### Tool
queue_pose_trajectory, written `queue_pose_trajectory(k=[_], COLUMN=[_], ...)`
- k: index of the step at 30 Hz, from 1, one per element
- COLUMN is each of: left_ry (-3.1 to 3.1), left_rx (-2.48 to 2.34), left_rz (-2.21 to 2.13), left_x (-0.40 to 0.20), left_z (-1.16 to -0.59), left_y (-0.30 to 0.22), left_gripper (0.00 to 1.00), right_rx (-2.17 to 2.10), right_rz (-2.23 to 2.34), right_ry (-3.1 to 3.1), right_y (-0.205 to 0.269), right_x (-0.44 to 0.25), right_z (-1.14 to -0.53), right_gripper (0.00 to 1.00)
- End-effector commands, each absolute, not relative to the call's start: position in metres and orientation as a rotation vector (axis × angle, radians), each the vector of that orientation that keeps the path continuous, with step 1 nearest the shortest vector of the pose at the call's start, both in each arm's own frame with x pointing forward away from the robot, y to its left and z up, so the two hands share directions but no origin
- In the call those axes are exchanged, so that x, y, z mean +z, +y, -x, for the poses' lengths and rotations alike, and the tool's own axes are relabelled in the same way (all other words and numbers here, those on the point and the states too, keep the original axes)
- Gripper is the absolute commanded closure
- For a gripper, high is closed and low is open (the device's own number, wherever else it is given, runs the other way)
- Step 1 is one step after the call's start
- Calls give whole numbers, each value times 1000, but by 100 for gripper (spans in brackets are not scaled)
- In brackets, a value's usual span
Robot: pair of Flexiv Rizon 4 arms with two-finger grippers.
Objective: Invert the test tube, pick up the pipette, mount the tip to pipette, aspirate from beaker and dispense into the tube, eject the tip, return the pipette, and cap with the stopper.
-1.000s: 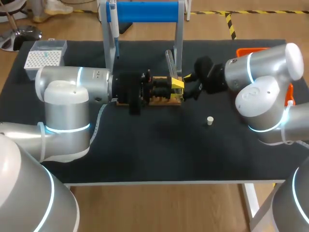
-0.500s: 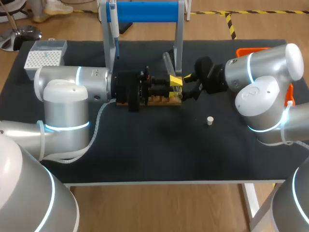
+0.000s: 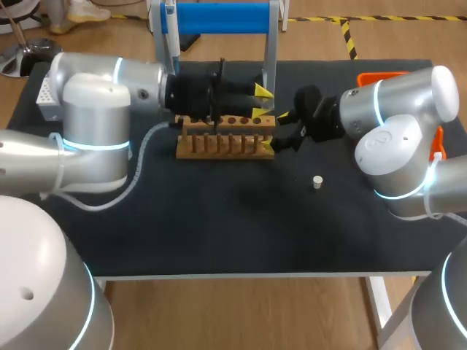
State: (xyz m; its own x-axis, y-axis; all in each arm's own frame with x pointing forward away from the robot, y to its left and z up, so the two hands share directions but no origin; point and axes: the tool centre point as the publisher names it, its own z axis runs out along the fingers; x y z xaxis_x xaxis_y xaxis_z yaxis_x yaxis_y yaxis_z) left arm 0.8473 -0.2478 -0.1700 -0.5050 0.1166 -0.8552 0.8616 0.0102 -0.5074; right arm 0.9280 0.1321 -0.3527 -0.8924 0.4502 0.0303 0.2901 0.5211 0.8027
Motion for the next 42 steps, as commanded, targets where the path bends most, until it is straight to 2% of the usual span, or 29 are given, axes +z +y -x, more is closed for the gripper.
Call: queue_pose_trajectory(k=[1,21,35,42], left_ry=[1947,1947,1913,1857], left_rx=[-1547,-1547,-1638,-1759], left_rz=[-973,-973,-174,66], left_x=[-160,-160,-145,-144], left_z=[-849,-849,-911,-925], left_y=[-241,-241,-226,-227], left_gripper=[100,100,100,100], right_rx=[1310,1310,1310,1310], right_rz=[-633,-633,-633,-633], right_ry=[2578,2578,2578,2578], right_y=[132,132,132,132], right_x=[-353,-353,-353,-353], right_z=[-928,-928,-928,-928], right_gripper=[0,0,0,0])
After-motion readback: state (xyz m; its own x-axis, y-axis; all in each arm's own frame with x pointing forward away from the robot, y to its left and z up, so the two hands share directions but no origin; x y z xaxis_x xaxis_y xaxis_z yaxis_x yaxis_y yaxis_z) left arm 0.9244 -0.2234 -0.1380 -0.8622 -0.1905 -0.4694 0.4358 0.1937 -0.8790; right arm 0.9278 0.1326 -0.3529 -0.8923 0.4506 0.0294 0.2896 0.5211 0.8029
